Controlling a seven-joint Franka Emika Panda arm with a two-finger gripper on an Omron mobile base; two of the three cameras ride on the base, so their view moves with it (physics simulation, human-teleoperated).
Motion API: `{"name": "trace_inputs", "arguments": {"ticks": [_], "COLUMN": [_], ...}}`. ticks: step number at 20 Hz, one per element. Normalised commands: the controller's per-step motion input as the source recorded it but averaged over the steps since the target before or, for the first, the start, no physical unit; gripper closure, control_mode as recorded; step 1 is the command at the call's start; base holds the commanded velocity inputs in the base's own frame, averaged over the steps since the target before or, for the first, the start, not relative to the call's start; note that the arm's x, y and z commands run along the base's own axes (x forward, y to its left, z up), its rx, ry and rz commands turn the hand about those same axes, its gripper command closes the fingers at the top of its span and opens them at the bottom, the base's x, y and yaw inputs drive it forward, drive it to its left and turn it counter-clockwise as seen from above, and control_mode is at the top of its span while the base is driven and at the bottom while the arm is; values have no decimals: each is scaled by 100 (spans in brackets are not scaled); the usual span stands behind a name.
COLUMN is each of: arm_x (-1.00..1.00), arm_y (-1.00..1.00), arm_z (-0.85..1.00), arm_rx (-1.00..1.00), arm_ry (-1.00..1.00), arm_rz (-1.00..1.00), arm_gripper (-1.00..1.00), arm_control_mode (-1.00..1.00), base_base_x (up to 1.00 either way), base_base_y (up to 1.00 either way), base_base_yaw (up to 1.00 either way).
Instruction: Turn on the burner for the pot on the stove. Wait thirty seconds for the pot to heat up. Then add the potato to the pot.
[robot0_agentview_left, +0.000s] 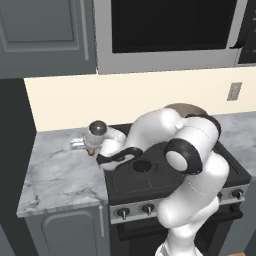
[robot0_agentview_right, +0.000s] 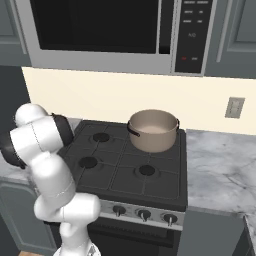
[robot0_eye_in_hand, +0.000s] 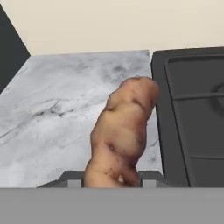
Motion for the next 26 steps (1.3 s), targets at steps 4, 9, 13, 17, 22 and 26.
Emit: {"name": "trace_inputs", "arguments": {"ticks": [4, 9, 13, 17, 22, 26], "arm_x": [-70, -85, -100, -88, -65, -40], "arm_y": [-17, -35, -56, -79, -92, -100], "arm_z": [98, 100, 100, 100, 100, 72], "arm_rx": [0, 0, 0, 0, 0, 0], "arm_ry": [-31, -26, -17, -3, 9, 20], "arm_rz": [-15, -21, -22, -23, -29, -26], "arm_gripper": [100, 100, 100, 100, 100, 100], "arm_control_mode": [-100, -100, -100, -100, -100, -100], "base_base_x": [0, 0, 0, 0, 0, 0], "base_base_y": [0, 0, 0, 0, 0, 0], "base_base_yaw": [0, 0, 0, 0, 0, 0]}}
